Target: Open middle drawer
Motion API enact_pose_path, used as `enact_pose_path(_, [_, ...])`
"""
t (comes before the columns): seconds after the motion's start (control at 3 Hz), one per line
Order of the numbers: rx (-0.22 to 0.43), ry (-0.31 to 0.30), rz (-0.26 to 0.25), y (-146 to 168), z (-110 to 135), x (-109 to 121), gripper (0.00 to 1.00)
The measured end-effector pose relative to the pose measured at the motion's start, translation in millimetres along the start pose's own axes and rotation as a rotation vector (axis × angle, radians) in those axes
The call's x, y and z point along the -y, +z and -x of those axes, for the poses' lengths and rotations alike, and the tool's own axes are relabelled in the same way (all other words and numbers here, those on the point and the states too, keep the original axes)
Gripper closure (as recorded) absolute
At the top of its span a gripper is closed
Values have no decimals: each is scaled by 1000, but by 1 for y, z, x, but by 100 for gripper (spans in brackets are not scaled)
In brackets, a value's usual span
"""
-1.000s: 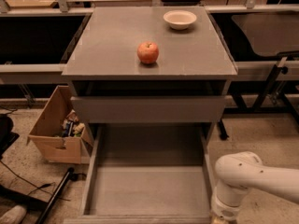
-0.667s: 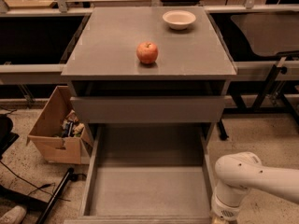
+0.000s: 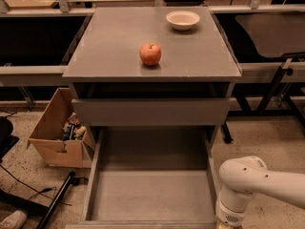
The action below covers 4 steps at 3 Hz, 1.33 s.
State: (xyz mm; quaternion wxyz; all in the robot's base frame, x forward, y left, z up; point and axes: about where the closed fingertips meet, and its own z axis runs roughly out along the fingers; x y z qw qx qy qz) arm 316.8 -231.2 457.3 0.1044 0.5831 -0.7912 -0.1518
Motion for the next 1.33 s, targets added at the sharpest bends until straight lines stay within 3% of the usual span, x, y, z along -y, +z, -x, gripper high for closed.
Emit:
enact_pose_path(0.33, [0,0,0,0,0,0,8])
enact_pose_path(0.67, [0,0,0,0,0,0,0])
enact_pose_path(1.0, [-1,37,-56,-23,-8,1,0])
enact_pose_path(1.33, [24,73,-127,-82,-29,-22,0])
